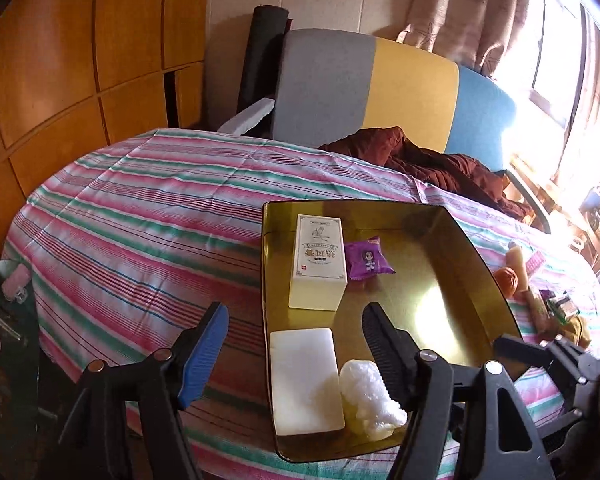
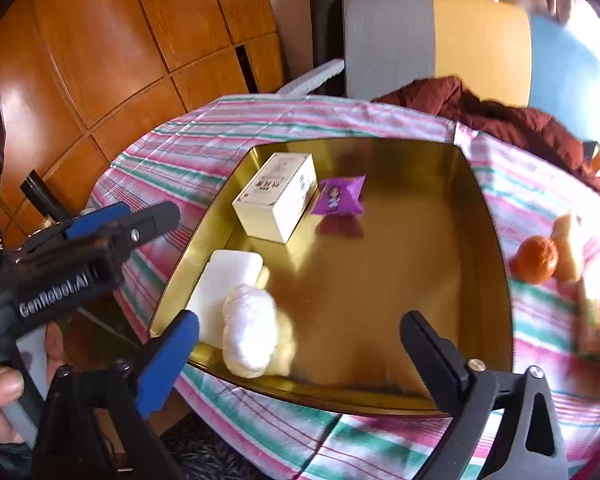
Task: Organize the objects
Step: 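Open both tools and withdraw them from the tray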
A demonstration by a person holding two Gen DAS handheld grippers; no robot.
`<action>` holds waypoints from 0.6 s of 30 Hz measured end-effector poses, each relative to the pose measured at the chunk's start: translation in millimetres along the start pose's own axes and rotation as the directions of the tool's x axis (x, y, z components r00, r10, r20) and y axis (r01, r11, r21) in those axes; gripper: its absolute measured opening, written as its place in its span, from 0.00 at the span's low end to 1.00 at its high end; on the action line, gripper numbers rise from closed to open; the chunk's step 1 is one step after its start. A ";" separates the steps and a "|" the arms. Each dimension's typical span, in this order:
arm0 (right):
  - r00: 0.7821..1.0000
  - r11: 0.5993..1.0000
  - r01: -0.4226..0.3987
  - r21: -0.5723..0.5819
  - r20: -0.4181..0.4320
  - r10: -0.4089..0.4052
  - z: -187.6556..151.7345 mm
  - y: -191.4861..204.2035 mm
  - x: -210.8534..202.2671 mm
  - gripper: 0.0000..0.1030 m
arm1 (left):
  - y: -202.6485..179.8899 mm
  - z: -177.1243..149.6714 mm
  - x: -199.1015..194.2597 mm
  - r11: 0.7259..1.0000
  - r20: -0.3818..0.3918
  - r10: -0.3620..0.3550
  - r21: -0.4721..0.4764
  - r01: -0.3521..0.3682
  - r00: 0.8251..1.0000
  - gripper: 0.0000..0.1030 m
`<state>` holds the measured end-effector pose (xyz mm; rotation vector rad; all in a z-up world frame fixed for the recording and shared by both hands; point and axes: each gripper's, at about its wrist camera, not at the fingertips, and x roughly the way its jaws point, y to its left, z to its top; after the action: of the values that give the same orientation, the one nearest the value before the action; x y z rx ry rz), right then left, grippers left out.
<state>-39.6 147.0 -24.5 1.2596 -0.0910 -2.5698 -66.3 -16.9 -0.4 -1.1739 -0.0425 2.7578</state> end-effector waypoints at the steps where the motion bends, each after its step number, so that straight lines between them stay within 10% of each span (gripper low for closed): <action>1: 1.000 1.000 0.010 -0.005 0.008 -0.010 -0.6 0.1 -2.4 0.99 | -2.5 -1.2 -1.5 1.000 0.005 0.004 0.011 -0.004 1.000 0.69; 18: 0.980 0.987 0.141 0.080 0.132 -0.151 -8.0 -27.7 -35.1 1.00 | -32.3 -13.4 -16.7 0.995 0.028 0.012 0.102 -0.015 1.000 0.69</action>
<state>-19.0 183.8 -7.4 1.1512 -0.1214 -2.8015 -41.3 12.2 4.9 -1.1139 0.1032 2.7511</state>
